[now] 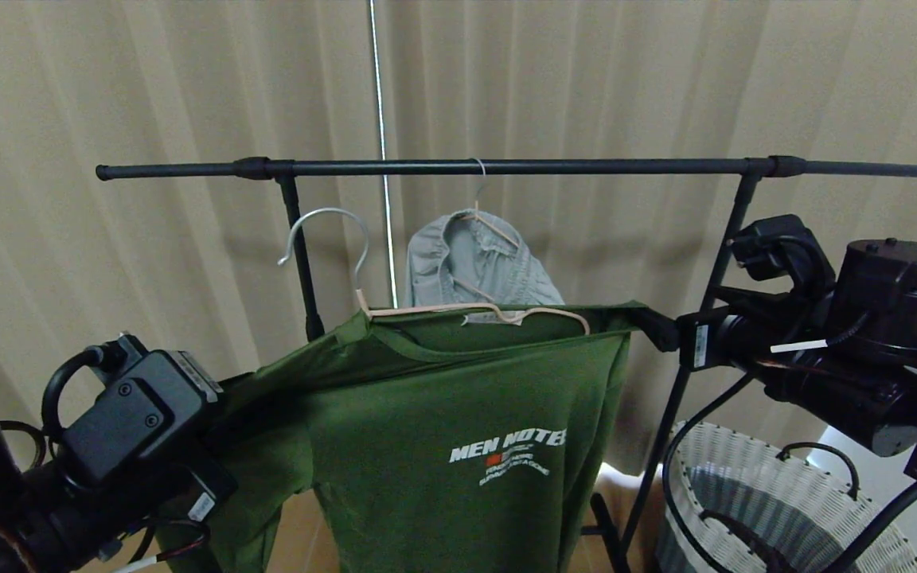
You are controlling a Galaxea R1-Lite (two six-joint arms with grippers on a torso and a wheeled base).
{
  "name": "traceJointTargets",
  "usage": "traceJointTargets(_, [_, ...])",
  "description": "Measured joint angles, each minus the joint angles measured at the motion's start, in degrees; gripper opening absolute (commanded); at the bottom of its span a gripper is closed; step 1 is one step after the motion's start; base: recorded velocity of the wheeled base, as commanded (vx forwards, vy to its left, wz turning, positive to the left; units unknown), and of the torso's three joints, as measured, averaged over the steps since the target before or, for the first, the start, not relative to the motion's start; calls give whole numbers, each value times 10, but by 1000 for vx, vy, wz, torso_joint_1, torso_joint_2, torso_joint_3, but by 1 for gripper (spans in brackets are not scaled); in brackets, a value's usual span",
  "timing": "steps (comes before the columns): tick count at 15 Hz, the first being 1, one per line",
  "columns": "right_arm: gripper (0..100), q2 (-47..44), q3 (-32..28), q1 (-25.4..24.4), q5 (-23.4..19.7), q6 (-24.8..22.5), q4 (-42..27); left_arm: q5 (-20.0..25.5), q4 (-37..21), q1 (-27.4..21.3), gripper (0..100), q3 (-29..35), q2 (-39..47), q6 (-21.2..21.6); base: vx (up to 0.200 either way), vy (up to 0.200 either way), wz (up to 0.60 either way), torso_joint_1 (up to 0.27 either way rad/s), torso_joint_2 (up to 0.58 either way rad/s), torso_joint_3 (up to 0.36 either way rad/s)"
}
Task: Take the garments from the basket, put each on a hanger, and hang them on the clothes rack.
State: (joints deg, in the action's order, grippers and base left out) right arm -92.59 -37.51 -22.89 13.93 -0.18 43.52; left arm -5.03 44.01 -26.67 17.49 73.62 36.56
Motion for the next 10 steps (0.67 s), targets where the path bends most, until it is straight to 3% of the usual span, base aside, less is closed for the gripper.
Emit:
traceJointTargets(3, [100,30,30,-70,-33,0,14,-57,1,-1,0,4,21,0,0,0,0,0,0,0])
traceJointTargets(5, [100,55,76,-110,-67,0,38,-65,1,-9,0,6,35,1,0,0,0,0,0,0])
traceJointTargets(10, [100,71,133,-130,-125,-25,71,-63,2,-45,0,29,59,0,0,0,0,0,0,0])
